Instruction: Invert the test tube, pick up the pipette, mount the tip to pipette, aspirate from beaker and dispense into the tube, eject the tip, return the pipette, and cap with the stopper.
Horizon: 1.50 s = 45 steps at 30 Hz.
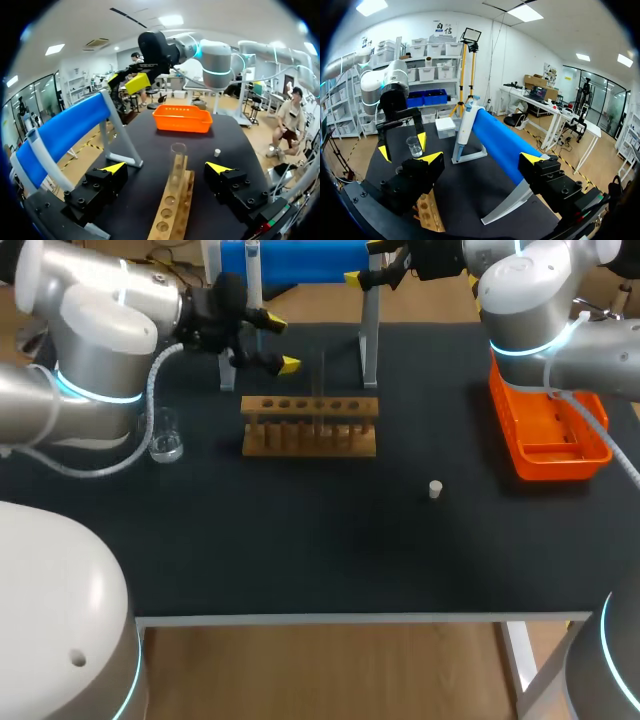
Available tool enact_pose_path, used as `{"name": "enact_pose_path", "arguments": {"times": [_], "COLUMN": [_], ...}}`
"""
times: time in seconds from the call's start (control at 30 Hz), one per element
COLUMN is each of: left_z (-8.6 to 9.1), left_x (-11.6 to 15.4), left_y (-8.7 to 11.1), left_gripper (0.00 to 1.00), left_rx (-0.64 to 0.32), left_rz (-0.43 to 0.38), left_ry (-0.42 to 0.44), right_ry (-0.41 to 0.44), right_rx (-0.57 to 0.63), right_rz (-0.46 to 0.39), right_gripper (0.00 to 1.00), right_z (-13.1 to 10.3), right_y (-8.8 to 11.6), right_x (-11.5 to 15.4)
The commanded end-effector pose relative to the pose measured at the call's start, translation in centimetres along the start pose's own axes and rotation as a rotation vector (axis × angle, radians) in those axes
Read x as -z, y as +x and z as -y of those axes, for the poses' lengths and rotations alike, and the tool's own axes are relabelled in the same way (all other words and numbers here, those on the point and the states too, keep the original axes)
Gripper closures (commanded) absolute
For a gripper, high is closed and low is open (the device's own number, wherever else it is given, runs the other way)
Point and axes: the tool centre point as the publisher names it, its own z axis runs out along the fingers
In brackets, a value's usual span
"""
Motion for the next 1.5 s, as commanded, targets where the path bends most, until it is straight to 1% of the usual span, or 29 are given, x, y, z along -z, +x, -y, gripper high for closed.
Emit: {"name": "enact_pose_path", "arguments": {"times": [0.03,0.17,0.2,0.27,0.37,0.6,0.73,0.77,0.87,1.17,1.5], "left_z": [0.4,0.4,0.4,0.1,-0.1,-0.3,-0.6,-0.7,-1.1,-1.6,-1.8], "left_x": [-1.3,-2.1,-2.2,-2.9,-3.5,-4.3,-4.8,-5.0,-5.3,-6.3,-6.8], "left_y": [-0.2,0.6,0.7,1.1,1.4,1.6,1.6,1.7,1.8,1.9,1.7], "left_gripper": [0.00,0.00,0.00,0.00,0.00,0.00,0.00,0.00,0.00,0.00,0.00], "left_rx": [0.000,-0.001,0.001,0.014,0.021,0.028,0.027,0.026,0.033,0.034,0.027], "left_rz": [-0.183,-0.187,-0.183,-0.168,-0.149,-0.120,-0.087,-0.073,-0.063,-0.060,-0.079], "left_ry": [-0.044,-0.060,-0.060,-0.087,-0.093,-0.110,-0.115,-0.131,-0.134,-0.140,-0.162], "right_ry": [0.004,0.004,0.004,0.004,0.004,0.004,0.004,0.004,0.004,0.004,0.004], "right_rx": [0.000,0.000,0.000,0.000,0.000,0.000,0.000,0.000,0.000,0.000,0.000], "right_rz": [-0.004,-0.004,-0.004,-0.004,-0.004,-0.004,-0.004,-0.004,-0.004,-0.004,-0.004], "right_gripper": [0.00,0.00,0.00,0.00,0.00,0.00,0.00,0.00,0.00,0.00,0.00], "right_z": [-0.1,-0.1,-0.1,-0.1,-0.1,-0.1,-0.1,-0.1,-0.1,-0.1,-0.1], "right_y": [-0.1,-0.1,-0.1,-0.1,-0.1,-0.1,-0.1,-0.1,-0.1,-0.1,-0.1], "right_x": [0.1,0.1,0.1,0.1,0.1,0.1,0.1,0.1,0.1,0.1,0.1]}}
